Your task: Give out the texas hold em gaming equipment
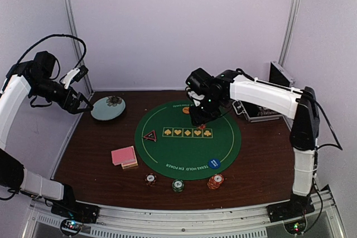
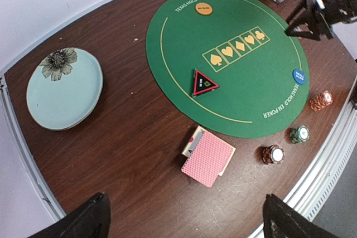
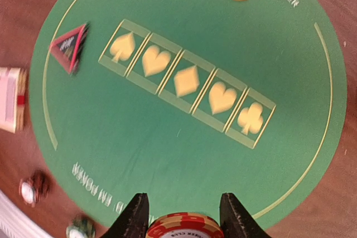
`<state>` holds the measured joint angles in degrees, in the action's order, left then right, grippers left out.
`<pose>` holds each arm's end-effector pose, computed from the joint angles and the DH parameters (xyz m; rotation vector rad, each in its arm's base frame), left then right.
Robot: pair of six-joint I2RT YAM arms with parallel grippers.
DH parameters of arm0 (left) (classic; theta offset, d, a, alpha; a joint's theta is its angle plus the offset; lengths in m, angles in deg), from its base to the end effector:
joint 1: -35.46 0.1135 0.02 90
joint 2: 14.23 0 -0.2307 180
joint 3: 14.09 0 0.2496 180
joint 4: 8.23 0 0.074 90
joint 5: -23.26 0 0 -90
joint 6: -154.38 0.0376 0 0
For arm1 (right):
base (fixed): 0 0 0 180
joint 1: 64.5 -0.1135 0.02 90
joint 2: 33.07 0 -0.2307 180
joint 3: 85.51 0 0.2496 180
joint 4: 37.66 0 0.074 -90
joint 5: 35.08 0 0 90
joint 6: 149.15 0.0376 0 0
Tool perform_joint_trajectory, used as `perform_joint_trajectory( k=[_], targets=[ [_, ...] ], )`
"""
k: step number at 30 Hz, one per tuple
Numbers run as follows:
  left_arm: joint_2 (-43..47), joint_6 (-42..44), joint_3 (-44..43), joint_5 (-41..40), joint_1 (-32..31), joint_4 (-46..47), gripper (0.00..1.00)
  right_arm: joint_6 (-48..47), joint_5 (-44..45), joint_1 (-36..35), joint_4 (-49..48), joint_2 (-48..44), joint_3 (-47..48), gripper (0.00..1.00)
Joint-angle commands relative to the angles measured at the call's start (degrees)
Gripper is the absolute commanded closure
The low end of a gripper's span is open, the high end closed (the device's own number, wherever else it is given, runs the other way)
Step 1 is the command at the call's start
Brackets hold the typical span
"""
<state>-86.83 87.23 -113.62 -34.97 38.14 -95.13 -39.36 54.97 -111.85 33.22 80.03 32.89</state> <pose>0.2273 -0.0092 0.3549 0.6167 2.3932 -0.5379 0.2745 0.2980 0.2471 -0.6589 2.6876 0.3301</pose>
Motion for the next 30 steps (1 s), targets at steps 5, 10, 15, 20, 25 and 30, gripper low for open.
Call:
perform_joint_trajectory(
  k=[5, 10, 15, 20, 25, 30],
  targets=[
    [0.8, 0.5, 0.1, 1.2, 0.1, 1.7, 0.02, -5.4, 2.0, 7.9, 0.4, 19.2, 22.6, 0.89],
    [0.9, 0.6, 0.7, 1.2, 0.1, 1.8, 0.02, -6.6, 2.1, 10.5, -0.8, 28.5, 32.7, 0.89],
    [1.0, 0.9, 0.8, 1.1, 0.1, 1.8, 0.02, -5.7, 1.4, 12.6, -5.7, 31.8, 33.6, 0.88],
    [0.5, 1.2, 0.7, 1.0, 0.1, 1.8, 0.03, -5.0, 0.3, 13.8, -8.7, 35.0, 34.7, 0.88],
    [0.3, 1.4, 1.0, 0.7, 0.1, 1.8, 0.02, -4.7, 0.1, 14.6, -10.4, 37.8, 36.6, 0.87],
    [-0.2, 1.6, 1.0, 0.4, 0.2, 1.8, 0.02, -3.1, -1.2, 15.5, -11.8, 40.1, 38.7, 0.86]
  ],
)
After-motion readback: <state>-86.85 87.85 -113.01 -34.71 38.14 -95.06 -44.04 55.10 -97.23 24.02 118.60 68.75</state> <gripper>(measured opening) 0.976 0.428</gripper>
